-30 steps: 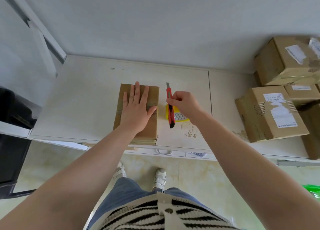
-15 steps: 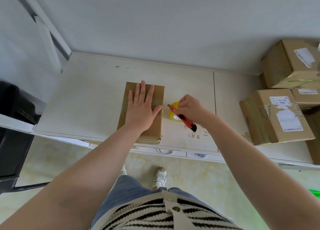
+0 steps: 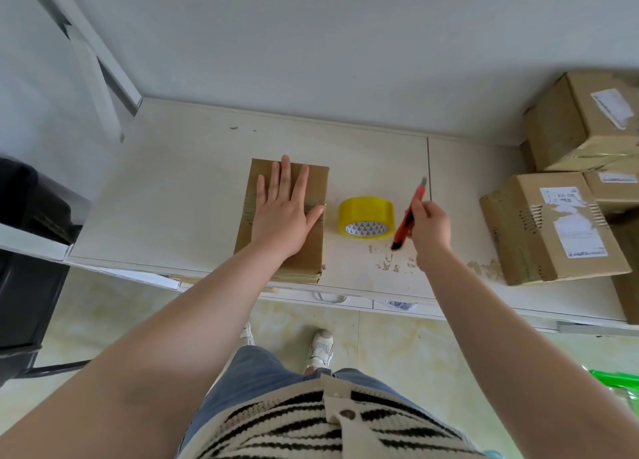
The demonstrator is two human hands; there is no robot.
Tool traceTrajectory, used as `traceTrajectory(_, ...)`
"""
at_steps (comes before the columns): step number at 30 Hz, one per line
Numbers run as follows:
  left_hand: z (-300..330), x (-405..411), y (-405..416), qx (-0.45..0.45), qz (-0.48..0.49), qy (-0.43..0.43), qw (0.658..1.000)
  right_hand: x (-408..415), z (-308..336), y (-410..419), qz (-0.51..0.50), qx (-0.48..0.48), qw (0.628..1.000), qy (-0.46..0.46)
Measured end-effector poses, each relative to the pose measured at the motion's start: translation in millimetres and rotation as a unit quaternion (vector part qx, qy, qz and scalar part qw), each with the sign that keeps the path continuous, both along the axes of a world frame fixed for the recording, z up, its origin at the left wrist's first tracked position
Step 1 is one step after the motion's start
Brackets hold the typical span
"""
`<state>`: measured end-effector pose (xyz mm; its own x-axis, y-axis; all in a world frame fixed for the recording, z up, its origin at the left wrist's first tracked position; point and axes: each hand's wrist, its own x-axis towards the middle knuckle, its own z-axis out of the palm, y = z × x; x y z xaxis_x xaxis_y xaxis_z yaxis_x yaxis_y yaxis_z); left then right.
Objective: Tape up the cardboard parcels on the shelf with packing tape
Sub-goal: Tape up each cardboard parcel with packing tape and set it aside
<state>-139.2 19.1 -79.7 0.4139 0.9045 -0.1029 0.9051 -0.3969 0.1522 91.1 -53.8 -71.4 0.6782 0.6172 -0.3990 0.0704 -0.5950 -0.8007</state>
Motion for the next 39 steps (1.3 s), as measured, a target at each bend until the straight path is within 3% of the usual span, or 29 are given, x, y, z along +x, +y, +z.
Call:
traceTrajectory(5, 0.9, 0.4, 0.8, -0.001, 0.000, 0.006, 1.000, 6.4, -40.4, -22.7, 0.089, -0.133, 0.985, -0.063)
traceTrajectory(8, 1.9, 0.0, 0.8, -0.001, -0.002, 0.006, 1.000, 1.7, -33.3, -18.5, 0.089, -0.198, 0.963, -0.160)
traceTrajectory(10, 1.8, -0.1, 0.1, 0.000, -0.002, 0.005, 1.000, -1.6, -17.8, -6.2, 0.094, -0.139, 0.962, -0.215)
traceTrajectory(12, 1.3, -0.1, 0.4, -0.001, -0.002, 0.012, 1.000, -11.0, 5.3, 16.7, 0.193, -0.021, 0.952, -0.236)
traceTrajectory(14, 1.9, -0.2, 0.6, -0.001, -0.001, 0.018, 1.000, -25.0, 25.6, 43.7, 0.348, 0.003, 0.908, -0.233)
traceTrajectory(16, 3.4, -0.3, 0.7, -0.002, -0.001, 0.015, 1.000, -35.8, 35.1, 65.8, 0.468, -0.054, 0.854, -0.220)
traceTrajectory(20, 4.4, 0.2, 1.0, -0.008, 0.000, 0.016, 1.000, -41.5, 30.7, 80.3, 0.551, -0.149, 0.804, -0.168)
traceTrajectory(30, 3.2, -0.3, 0.4, -0.010, -0.004, 0.020, 1.000, -29.4, 30.6, 61.6, 0.484, -0.062, 0.869, -0.083)
traceTrajectory(36, 7.1, 0.9, 1.5, -0.034, -0.006, 0.043, 0.998, -21.1, 29.6, 25.2, 0.314, -0.008, 0.949, -0.030)
traceTrajectory(39, 14.4, 5.4, -2.3, 0.039, -0.023, 0.083, 0.996, -16.2, 37.3, 9.3, 0.205, 0.012, 0.979, 0.016)
